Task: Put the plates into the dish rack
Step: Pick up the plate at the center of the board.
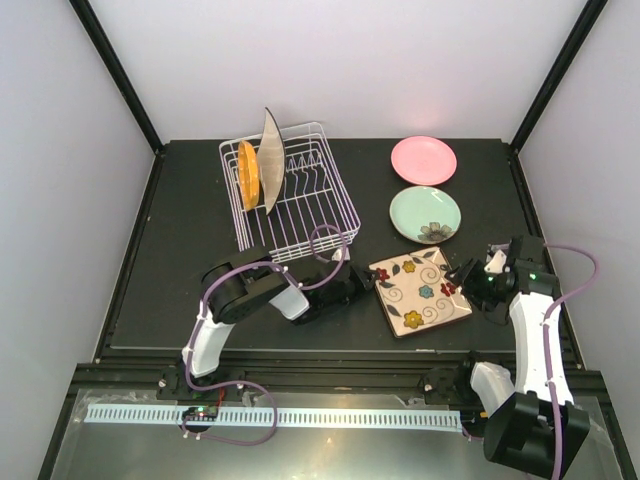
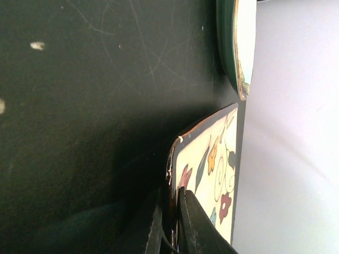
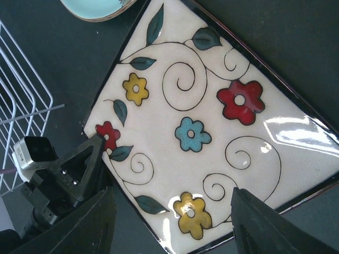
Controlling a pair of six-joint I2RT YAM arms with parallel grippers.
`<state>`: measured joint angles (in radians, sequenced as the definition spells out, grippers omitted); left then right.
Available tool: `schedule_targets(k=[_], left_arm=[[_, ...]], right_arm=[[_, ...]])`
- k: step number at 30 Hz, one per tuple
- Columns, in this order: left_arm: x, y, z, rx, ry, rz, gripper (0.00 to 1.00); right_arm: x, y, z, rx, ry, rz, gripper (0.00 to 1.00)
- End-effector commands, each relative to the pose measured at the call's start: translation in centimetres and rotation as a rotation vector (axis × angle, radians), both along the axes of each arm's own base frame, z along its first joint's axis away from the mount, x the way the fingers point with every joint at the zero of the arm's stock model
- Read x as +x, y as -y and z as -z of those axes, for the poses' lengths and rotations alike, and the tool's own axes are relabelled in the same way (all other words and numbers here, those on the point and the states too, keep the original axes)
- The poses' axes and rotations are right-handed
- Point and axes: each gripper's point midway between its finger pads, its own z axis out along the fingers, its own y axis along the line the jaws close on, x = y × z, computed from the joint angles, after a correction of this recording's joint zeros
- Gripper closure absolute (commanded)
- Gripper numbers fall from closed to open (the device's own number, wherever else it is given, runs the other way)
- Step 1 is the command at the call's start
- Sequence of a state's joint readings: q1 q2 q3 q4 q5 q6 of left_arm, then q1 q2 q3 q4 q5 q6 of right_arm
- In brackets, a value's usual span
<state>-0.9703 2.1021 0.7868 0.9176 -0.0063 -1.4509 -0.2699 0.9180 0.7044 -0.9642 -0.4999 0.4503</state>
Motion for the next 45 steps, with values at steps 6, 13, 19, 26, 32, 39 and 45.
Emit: schedule_targets(k=[6, 13, 19, 26, 32, 39, 45], left_arm=[[-2.4, -3.3, 1.5, -0.006, -0.042, 0.043, 0.99], [-2.2, -3.1, -1.8, -0.200, 0.016, 0.088, 0.98], [-1.9, -2.1, -4.8, -0.304, 0.075, 0.123, 0.98], [-2.6, -2.8, -7.2, -0.323, 0.106, 0.138, 0.98], [-3.3, -4.2, -9.0, -0.296, 0.129, 0.130, 0.99], [-3.7, -4.1, -11.0, -0.326, 0.146, 0.143, 0.99], [-4.1, -4.4, -12.6, -0.367, 0.158, 0.137, 0.98]], right_arm=[[0.6, -0.5, -1.5, 0.019, 0.074, -0.028, 0.39], [1.6, -1.3, -3.4, 0.075, 0.125, -0.060, 0.39], [2.0, -1.2, -4.0, 0.072, 0.133, -0.063, 0.39], [2.3, -0.8, -4.3, 0.049, 0.142, -0.056, 0.39], [2.4, -0.4, -4.1, 0.023, 0.138, -0.049, 0.38], [2.4, -0.3, -3.7, 0.021, 0.136, -0.047, 0.38], [2.4, 0.2, -3.6, -0.011, 0.124, -0.036, 0.38]])
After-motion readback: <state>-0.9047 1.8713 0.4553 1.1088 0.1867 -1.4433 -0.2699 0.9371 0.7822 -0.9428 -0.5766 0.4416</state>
